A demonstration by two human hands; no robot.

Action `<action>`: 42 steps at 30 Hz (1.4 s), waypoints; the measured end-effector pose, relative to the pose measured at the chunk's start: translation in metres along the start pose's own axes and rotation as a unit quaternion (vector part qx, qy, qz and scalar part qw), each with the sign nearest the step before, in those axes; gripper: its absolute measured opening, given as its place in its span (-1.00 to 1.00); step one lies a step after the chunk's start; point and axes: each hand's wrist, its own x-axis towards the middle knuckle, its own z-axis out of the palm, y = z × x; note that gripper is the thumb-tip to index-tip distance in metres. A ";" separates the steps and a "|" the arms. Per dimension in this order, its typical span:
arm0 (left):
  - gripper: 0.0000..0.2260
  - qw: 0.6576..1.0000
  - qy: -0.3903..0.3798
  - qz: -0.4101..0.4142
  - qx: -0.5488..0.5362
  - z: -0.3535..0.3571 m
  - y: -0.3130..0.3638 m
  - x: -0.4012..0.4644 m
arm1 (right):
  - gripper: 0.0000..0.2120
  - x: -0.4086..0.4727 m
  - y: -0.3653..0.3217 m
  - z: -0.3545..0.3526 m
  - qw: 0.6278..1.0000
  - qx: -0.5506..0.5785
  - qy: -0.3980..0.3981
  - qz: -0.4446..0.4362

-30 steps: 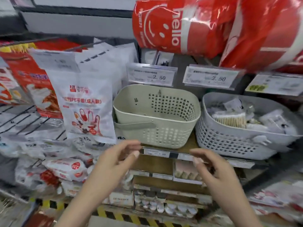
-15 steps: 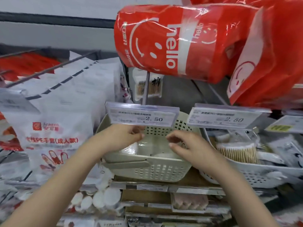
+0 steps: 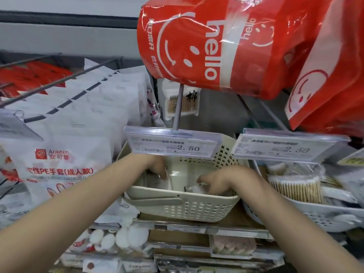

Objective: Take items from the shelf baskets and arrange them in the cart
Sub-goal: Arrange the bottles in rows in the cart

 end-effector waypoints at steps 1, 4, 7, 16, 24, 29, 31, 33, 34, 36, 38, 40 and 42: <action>-0.65 1.000 -0.003 -0.003 -0.003 0.000 0.001 0.000 | -0.30 0.000 0.000 -0.001 1.000 -0.001 -0.009 0.003; -0.64 0.999 -0.037 -0.014 -0.010 -0.002 0.002 -0.001 | -0.29 0.000 -0.002 -0.002 0.999 -0.005 -0.034 0.006; -0.65 0.997 -0.065 -0.023 -0.014 -0.003 0.000 0.001 | -0.29 0.000 -0.003 -0.001 0.999 -0.015 -0.033 0.015; -0.79 0.980 -0.187 -0.052 -0.056 0.003 -0.001 0.009 | -0.46 -0.001 -0.006 0.000 0.999 -0.021 -0.038 -0.002; -0.74 0.974 -0.193 -0.045 -0.113 0.005 0.002 0.006 | -0.72 0.003 -0.008 0.003 0.998 -0.018 0.047 -0.031; -0.84 0.972 -0.201 -0.031 -0.120 0.003 0.002 0.004 | -0.71 0.002 -0.009 0.002 0.998 -0.012 0.053 -0.019; -0.84 0.972 -0.194 -0.020 -0.128 0.001 0.002 0.003 | -0.72 0.001 -0.007 0.001 0.998 -0.007 0.062 -0.013; -0.86 0.976 -0.161 -0.003 -0.148 0.000 0.004 0.003 | -0.77 0.001 -0.005 0.001 0.997 -0.007 0.074 -0.006; -0.88 0.977 -0.137 0.004 -0.161 -0.001 0.004 0.002 | -0.81 0.001 -0.004 0.001 0.996 0.000 0.085 -0.004; -0.78 0.980 -0.084 0.019 -0.181 -0.004 0.004 0.000 | -0.84 0.000 -0.004 0.000 0.993 0.031 0.115 -0.006; -0.59 0.981 -0.014 0.031 -0.190 -0.009 0.002 -0.004 | -0.75 -0.005 -0.005 -0.003 0.985 0.083 0.147 -0.017; -0.58 0.980 0.060 0.050 -0.182 -0.014 0.001 -0.015 | -0.66 -0.015 -0.005 -0.005 0.972 0.125 0.194 -0.030; -0.73 0.973 0.120 0.068 -0.185 -0.017 0.000 -0.030 | -0.63 -0.028 -0.003 -0.006 0.956 0.118 0.264 -0.040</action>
